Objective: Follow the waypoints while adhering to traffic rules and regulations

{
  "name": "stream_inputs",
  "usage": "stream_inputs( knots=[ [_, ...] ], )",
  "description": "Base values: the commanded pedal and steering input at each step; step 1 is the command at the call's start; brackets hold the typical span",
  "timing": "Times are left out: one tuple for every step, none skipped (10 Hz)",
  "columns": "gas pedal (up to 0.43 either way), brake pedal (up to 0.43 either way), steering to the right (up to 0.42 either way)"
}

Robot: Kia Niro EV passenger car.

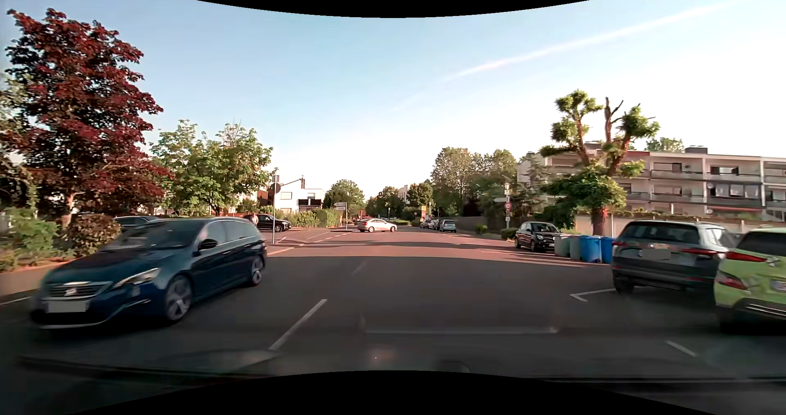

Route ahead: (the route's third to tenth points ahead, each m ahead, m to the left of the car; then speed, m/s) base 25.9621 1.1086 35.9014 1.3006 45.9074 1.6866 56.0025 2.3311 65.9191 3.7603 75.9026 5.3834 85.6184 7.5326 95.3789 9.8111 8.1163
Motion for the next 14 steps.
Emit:
stream_inputs(
  knots=[
    [0.209, 0.0, -0.005],
    [0.209, 0.0, -0.005],
    [0.209, 0.0, -0.005],
    [0.209, 0.0, -0.005],
    [0.197, 0.0, -0.005],
    [0.189, 0.0, -0.005],
    [0.157, 0.0, -0.005],
    [0.157, 0.0, -0.005],
    [0.138, 0.0, -0.005],
    [0.13, 0.0, -0.005],
    [0.087, 0.0, -0.005],
    [0.039, 0.0, -0.005],
    [0.0, 0.0, -0.005],
    [0.0, 0.0, -0.005]
  ],
)
